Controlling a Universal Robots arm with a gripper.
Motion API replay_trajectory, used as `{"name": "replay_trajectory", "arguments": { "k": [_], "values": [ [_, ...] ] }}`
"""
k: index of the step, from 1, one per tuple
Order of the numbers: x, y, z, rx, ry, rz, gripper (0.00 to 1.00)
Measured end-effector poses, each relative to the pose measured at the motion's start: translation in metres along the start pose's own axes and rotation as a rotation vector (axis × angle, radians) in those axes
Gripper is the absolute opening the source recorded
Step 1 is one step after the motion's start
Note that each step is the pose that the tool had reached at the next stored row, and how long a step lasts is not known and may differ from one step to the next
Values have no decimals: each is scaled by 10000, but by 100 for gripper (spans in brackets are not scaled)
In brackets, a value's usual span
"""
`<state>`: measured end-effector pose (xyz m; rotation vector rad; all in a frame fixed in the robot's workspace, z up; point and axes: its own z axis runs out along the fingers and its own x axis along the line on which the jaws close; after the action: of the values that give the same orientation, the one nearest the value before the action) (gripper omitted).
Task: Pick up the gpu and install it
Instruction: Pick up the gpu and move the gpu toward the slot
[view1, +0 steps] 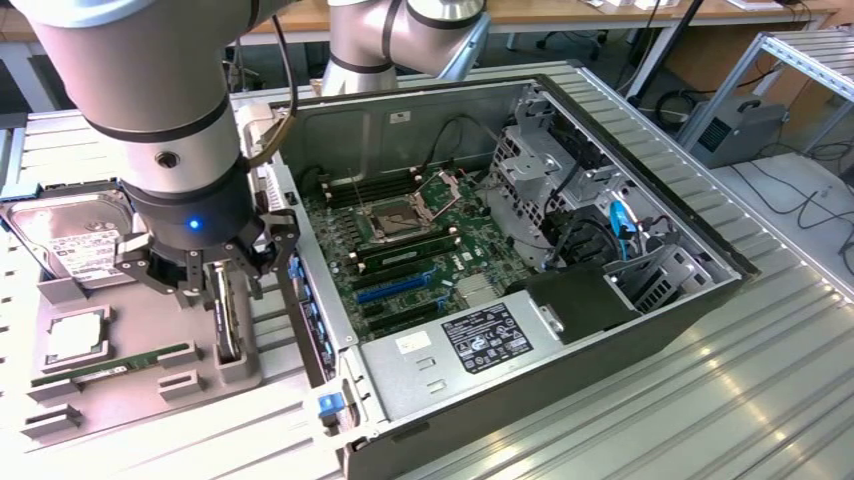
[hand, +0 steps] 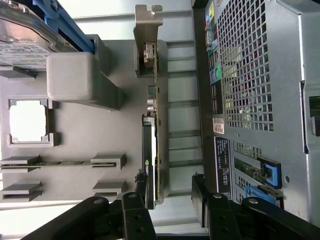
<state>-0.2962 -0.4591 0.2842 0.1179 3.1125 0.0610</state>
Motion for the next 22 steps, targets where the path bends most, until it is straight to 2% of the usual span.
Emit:
{"name": "replay_trajectory", "arguments": {
  "k": [22],
  "values": [
    [2, -3, 71, 9, -1, -1, 48]
  ]
}}
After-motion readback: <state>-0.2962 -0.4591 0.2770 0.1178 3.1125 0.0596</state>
